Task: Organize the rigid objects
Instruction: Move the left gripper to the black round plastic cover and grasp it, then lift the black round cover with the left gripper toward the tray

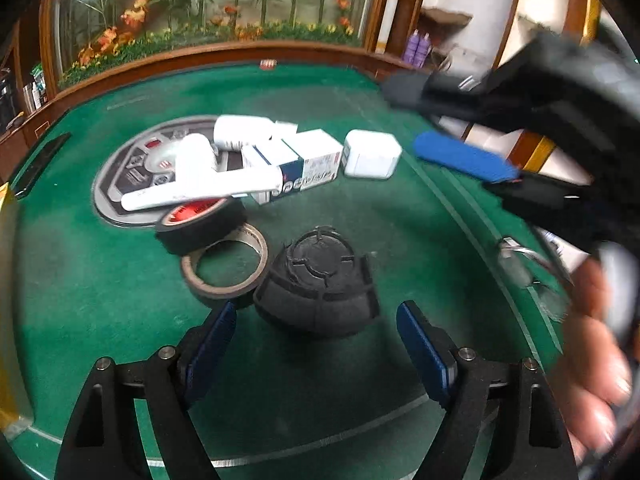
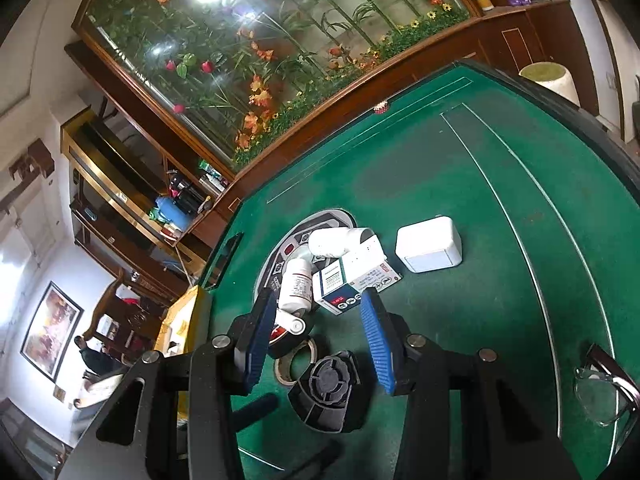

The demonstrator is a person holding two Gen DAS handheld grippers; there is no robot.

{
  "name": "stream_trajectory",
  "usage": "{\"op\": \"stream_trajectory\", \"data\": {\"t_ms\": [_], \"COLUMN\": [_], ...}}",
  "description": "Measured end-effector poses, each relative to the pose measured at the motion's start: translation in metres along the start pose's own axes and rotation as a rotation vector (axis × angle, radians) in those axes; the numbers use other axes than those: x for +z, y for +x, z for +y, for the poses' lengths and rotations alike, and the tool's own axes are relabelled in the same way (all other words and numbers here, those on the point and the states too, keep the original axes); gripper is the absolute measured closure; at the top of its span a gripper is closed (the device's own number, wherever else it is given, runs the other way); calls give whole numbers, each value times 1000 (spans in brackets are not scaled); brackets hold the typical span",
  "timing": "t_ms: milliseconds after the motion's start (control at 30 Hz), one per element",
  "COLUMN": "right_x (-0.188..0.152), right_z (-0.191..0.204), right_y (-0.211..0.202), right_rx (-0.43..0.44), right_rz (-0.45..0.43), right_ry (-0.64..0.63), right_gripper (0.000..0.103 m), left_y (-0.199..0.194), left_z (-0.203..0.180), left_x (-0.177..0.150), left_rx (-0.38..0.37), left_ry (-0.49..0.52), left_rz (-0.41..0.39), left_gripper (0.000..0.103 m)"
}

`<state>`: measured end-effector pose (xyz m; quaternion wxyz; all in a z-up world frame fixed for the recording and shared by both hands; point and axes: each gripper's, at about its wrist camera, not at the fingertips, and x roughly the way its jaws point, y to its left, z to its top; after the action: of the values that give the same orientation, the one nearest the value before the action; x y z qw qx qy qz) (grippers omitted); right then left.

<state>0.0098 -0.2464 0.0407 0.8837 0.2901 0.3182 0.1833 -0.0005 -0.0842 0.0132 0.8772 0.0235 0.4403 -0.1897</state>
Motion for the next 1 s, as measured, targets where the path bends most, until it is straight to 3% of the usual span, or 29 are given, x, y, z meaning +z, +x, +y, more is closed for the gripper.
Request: {"op": "stream_trajectory", "data": {"t_ms": [133, 167, 200, 333, 467, 567, 767, 1000], "right_x": [-1, -1, -1, -2, -3, -4, -10, -22], "right_z": [1, 1, 0, 0, 0, 0, 2, 16], "right_y": [2, 3, 3, 2, 3, 7, 18, 38], "right_rx": [22, 25, 27, 13, -2, -15, -34, -62], "right_rz": [28, 34, 32, 20, 14, 22, 63, 149], "right_ry": [8, 8, 14, 19, 18, 15, -15, -113], "right_gripper": [60, 60, 60, 59, 59, 59, 56, 49], "left_y": [20, 23, 23, 16, -5, -32, -78, -92], "left_z": [-4, -6, -6, -3, 11, 25, 51, 79], "left_x": [9, 11, 12, 3, -16, -23, -41, -62], "left_rx": [31, 51, 69, 68, 39, 13, 14, 33], "left_ry": [18, 30, 32, 49, 6, -39, -120, -208], "left_rz": [22, 22, 15, 3, 6, -36, -119, -145], "left_gripper": [17, 20, 36, 35, 35, 35, 35, 35]}}
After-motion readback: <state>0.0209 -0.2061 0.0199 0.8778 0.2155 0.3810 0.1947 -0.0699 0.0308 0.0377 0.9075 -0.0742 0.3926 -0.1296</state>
